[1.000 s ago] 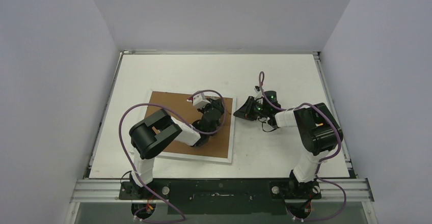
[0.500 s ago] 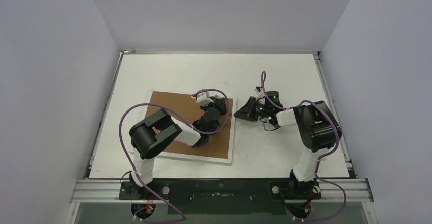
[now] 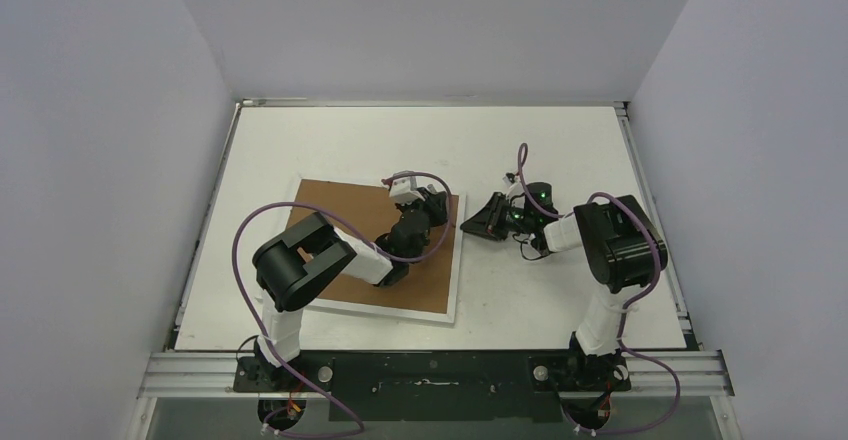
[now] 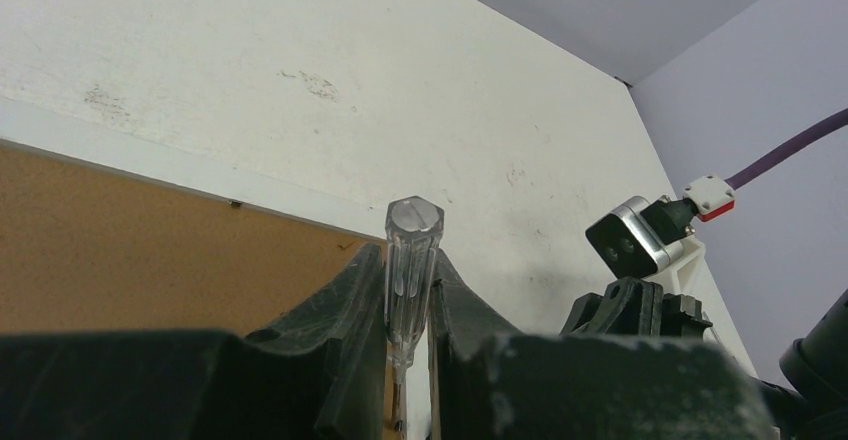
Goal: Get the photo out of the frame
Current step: Release the photo frame item from the photo frame.
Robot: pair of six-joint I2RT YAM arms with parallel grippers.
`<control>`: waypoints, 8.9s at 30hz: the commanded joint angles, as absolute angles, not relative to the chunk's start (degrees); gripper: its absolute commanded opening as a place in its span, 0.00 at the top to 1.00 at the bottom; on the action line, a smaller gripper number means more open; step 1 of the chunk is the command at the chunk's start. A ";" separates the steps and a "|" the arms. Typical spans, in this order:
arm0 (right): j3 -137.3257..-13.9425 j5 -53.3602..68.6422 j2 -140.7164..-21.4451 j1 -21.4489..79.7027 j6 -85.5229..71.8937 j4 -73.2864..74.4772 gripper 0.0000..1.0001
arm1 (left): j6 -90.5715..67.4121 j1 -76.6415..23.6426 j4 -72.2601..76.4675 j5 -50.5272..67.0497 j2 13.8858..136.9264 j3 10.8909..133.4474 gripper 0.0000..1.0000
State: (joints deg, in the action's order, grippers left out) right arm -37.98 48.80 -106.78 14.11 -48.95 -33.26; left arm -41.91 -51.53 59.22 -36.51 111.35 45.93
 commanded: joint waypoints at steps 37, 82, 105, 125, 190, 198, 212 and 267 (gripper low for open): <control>-38.75 52.66 -109.11 14.05 -42.77 -30.18 0.88 | -37.08 -55.18 72.59 -7.04 111.13 47.76 1.00; -37.04 19.01 -68.46 44.25 -10.51 -10.63 0.25 | -47.79 -41.92 25.78 -0.63 68.57 35.58 1.00; -37.14 20.31 -70.62 34.00 -16.96 -10.58 0.62 | -42.70 -38.93 11.92 22.97 68.35 37.70 1.00; -34.86 44.50 -91.60 14.70 -35.94 -27.15 0.63 | -52.05 -24.11 20.64 48.74 100.18 50.18 1.00; -40.12 43.86 -103.08 17.21 -37.70 -28.03 0.87 | -36.93 -28.02 -13.85 40.64 106.80 62.60 1.00; -40.38 43.95 -103.50 17.71 -37.62 -27.82 0.88 | -38.34 -30.01 -10.81 43.55 109.76 64.67 1.00; -41.11 43.80 -103.59 18.60 -37.27 -27.10 0.88 | -36.21 -33.26 -13.96 45.46 114.05 71.21 1.00; -29.34 19.35 -72.37 28.73 -27.01 -1.84 0.66 | -37.80 -36.65 3.13 37.20 83.01 54.09 1.00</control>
State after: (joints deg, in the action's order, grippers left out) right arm -29.34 21.12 -81.58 28.60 -26.57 -5.98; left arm -38.59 -36.86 -2.42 37.23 84.93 54.00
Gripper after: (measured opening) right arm 0.355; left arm 0.149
